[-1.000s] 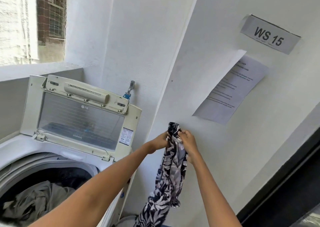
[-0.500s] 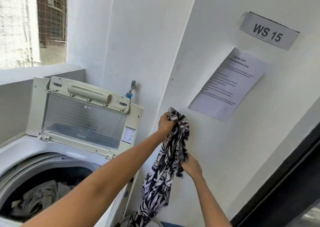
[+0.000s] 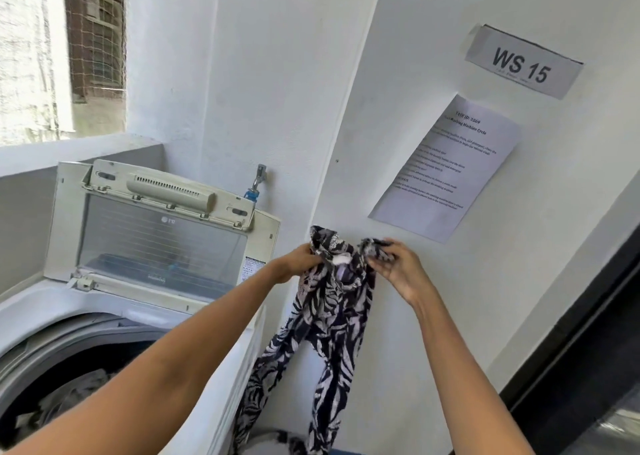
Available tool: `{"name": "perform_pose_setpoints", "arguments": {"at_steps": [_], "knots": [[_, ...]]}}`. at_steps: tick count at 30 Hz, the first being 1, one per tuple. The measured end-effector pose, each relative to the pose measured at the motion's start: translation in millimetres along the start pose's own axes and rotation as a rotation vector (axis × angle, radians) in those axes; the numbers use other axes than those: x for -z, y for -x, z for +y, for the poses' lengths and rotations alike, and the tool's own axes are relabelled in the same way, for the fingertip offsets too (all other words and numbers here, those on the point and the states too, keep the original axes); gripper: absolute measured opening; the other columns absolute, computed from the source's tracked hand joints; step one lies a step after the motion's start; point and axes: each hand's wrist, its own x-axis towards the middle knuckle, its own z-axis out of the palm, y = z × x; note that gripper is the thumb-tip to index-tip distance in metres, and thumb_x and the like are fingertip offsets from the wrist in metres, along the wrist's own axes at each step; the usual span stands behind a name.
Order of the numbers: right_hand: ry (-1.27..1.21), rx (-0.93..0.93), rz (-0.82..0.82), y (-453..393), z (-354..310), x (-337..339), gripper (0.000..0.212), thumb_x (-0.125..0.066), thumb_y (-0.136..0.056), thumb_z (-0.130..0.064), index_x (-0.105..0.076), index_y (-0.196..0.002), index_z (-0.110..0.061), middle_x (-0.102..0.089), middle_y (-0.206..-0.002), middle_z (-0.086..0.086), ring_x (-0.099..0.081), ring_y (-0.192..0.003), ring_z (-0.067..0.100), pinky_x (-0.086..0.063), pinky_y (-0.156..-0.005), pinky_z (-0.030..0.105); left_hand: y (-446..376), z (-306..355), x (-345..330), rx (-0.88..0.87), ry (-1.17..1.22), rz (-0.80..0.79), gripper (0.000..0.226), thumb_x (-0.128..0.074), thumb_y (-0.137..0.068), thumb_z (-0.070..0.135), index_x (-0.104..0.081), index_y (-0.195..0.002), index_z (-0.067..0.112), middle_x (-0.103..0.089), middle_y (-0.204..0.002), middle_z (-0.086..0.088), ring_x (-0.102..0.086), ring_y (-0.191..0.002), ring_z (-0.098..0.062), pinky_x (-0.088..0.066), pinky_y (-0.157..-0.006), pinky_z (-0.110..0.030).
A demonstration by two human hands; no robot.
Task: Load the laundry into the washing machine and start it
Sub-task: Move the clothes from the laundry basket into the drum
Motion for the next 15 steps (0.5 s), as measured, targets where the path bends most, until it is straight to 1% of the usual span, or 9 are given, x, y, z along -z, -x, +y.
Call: {"name": "perform_pose_setpoints", "arguments": {"at_steps": [2,3,5,6,7,9,11,13,15], "knots": [[0.066,0.065,-0.123,-3,-7,-18,0.017,-0.049,-0.09,0.0,-0.055,-0.103,-0.009,-0.067,-0.095,0.013,-0.069,-0.074,0.023,-0.058,-0.066,0.03,-4,1,-8,-0.006,-0.028,-0.137,0.032,-0.047,-0.098,0.02,-0.047,-0.127,0.005,-0.056,-0.114,-0.006,-0.052,-0.103,-0.02,-0.045,-0.088,-0.033],[0.106,0.111,-0.138,-5,-7,-24,0.018,-0.051,-0.091,-0.005,-0.055,-0.108,-0.01,-0.068,-0.097,0.011,-0.067,-0.079,0.021,-0.056,-0.072,0.031,-8,1,-13,-0.024,-0.002,-0.158,0.031,-0.049,-0.098,0.022,-0.05,-0.125,0.006,-0.059,-0.116,-0.008,-0.056,-0.103,-0.02,-0.048,-0.086,-0.032],[0.162,0.198,-0.102,-6,-4,-26,0.028,-0.055,-0.092,-0.022,-0.054,-0.118,-0.01,-0.067,-0.105,0.009,-0.063,-0.094,0.021,-0.051,-0.082,0.032,-15,1,-20,-0.066,0.132,-0.108,0.022,-0.052,-0.096,0.02,-0.06,-0.111,0.006,-0.065,-0.111,-0.014,-0.061,-0.1,-0.024,-0.051,-0.087,-0.031],[0.178,0.216,-0.073,-6,1,-22,0.042,-0.059,-0.09,-0.033,-0.05,-0.124,-0.011,-0.065,-0.112,0.008,-0.061,-0.102,0.022,-0.05,-0.084,0.033,-16,4,-23,-0.079,0.218,-0.058,0.017,-0.053,-0.095,0.017,-0.062,-0.104,0.006,-0.067,-0.105,-0.014,-0.063,-0.096,-0.025,-0.052,-0.087,-0.03],[0.213,0.218,-0.053,-3,8,-13,0.063,-0.066,-0.082,-0.045,-0.044,-0.132,-0.014,-0.061,-0.12,0.006,-0.059,-0.109,0.022,-0.049,-0.086,0.034,-17,7,-25,-0.09,0.296,-0.004,0.013,-0.052,-0.095,0.015,-0.062,-0.099,0.007,-0.068,-0.099,-0.012,-0.065,-0.091,-0.023,-0.053,-0.085,-0.027],[0.419,0.167,-0.063,5,28,8,0.108,-0.076,-0.058,-0.064,-0.023,-0.146,-0.028,-0.046,-0.137,0.001,-0.05,-0.123,0.021,-0.047,-0.096,0.038,-20,14,-28,-0.1,0.441,0.067,0.015,-0.048,-0.097,0.012,-0.061,-0.098,0.005,-0.067,-0.093,-0.011,-0.066,-0.081,-0.019,-0.055,-0.073,-0.023],[0.713,0.052,-0.107,19,53,22,0.128,-0.077,-0.051,-0.067,-0.002,-0.15,-0.035,-0.024,-0.151,0.001,-0.03,-0.138,0.022,-0.035,-0.11,0.045,-22,23,-32,-0.086,0.605,0.077,0.021,-0.043,-0.098,0.012,-0.06,-0.103,0.001,-0.068,-0.093,-0.014,-0.068,-0.077,-0.019,-0.056,-0.067,-0.025],[0.914,-0.075,-0.136,23,82,31,0.13,-0.079,-0.057,-0.059,0.006,-0.15,-0.026,-0.012,-0.156,0.002,-0.017,-0.144,0.022,-0.023,-0.117,0.046,-27,32,-38,-0.06,0.766,0.055,0.028,-0.04,-0.098,0.017,-0.06,-0.109,0.0,-0.069,-0.096,-0.015,-0.069,-0.079,-0.02,-0.056,-0.068,-0.028],[0.913,-0.106,-0.058,21,105,32,0.113,-0.079,-0.07,-0.043,-0.004,-0.149,-0.016,-0.025,-0.153,0.005,-0.03,-0.139,0.022,-0.025,-0.117,0.039,-29,42,-43,-0.027,0.925,0.011,0.031,-0.041,-0.098,0.023,-0.064,-0.101,0.002,-0.073,-0.086,-0.01,-0.07,-0.072,-0.019,-0.057,-0.065,-0.028]]}}
